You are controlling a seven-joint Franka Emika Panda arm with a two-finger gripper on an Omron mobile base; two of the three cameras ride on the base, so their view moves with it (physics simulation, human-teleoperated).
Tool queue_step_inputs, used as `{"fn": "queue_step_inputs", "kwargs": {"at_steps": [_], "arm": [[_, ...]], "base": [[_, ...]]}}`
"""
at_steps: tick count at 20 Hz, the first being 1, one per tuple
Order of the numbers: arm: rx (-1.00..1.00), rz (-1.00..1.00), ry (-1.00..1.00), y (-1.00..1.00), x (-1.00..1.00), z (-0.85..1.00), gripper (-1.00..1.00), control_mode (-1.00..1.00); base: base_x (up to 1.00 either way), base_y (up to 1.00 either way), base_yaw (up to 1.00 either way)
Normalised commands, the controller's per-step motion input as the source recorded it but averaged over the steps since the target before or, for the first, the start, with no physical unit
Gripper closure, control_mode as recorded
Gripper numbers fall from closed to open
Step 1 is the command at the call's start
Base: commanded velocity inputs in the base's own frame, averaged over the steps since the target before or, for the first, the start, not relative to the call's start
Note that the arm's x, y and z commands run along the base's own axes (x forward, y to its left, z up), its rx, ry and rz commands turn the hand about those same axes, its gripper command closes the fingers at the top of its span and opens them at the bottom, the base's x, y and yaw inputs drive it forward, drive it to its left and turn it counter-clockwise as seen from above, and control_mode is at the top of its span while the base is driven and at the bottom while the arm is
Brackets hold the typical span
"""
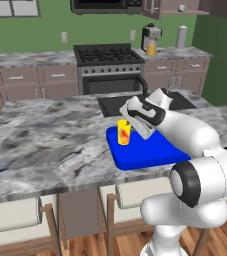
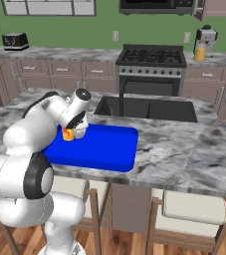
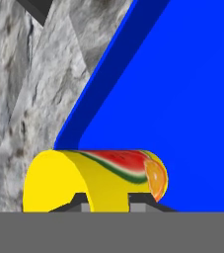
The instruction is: There is a tray on the dining counter. Grab the cup, mug, and pitcher and place them on the tray. The pitcher may be placed next to the tray if it cannot fit the tray.
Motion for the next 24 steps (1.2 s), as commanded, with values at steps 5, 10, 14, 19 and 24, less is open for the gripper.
{"fn": "queue_step_inputs", "kwargs": {"at_steps": [5, 10, 14, 19, 24], "arm": [[0.00, 0.00, 0.00, 0.00, 0.00, 0.00, 1.00, -1.00], [0.00, 0.00, 0.00, 0.00, 0.00, 0.00, 1.00, -1.00], [0.00, 0.00, 0.00, 0.00, 0.00, 0.00, 1.00, -1.00], [0.00, 0.00, 0.00, 0.00, 0.00, 0.00, -1.00, -1.00], [0.00, 0.00, 0.00, 0.00, 0.00, 0.00, -1.00, -1.00]], "base": [[0.00, 0.00, 0.00], [0.00, 0.00, 0.00], [0.00, 0.00, 0.00], [0.00, 0.00, 0.00], [0.00, 0.00, 0.00]]}}
